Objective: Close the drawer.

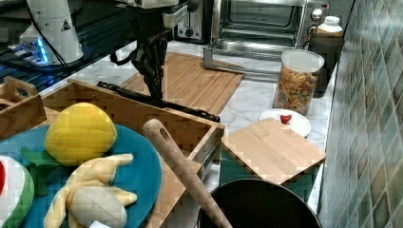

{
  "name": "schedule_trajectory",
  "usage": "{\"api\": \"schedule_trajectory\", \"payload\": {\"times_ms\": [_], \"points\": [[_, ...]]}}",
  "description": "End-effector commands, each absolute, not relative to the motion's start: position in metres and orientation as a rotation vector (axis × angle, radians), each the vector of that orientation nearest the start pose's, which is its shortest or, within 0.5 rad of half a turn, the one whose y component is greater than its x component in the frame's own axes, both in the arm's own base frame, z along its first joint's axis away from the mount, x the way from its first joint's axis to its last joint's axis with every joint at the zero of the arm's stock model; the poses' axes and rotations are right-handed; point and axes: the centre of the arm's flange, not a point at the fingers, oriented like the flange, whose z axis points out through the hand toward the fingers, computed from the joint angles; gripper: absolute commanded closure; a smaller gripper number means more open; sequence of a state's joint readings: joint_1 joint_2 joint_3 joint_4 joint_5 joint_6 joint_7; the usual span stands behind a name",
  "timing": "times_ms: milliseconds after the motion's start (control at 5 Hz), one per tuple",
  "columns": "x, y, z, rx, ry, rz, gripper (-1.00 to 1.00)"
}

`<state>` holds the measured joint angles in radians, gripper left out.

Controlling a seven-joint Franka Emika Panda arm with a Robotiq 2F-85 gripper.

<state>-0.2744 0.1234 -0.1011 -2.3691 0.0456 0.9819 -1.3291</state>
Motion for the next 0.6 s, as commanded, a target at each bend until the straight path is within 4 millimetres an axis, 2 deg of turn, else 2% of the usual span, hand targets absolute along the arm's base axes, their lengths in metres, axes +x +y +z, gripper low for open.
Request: {"api": "schedule_trajectory", "payload": {"times_ms": [200, 400, 600], "points": [[0.444, -0.394, 0.329, -3.353, 0.102, -0.266, 1.0], [0.436, -0.419, 0.343, -3.398, 0.129, -0.238, 1.0], [0.431, -0.429, 0.336, -3.429, 0.159, -0.238, 1.0]]}}
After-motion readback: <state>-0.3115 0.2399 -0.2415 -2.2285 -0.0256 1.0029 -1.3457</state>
